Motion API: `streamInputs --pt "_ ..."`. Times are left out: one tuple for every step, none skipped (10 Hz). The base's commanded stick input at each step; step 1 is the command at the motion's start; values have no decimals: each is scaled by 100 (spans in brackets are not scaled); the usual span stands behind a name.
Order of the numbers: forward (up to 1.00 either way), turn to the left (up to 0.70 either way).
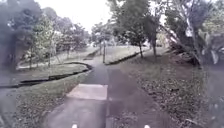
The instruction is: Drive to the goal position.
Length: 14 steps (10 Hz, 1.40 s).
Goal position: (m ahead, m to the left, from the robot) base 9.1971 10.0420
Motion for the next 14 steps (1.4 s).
streamInputs --pt "70 0" --pt "70 0" --pt "70 0" --pt "70 0" --pt "70 0" --pt "70 0" --pt "70 31" --pt "70 2" --pt "70 0" --pt "70 0" --pt "70 0" --pt "70 0" --pt "70 0" --pt "70 0"
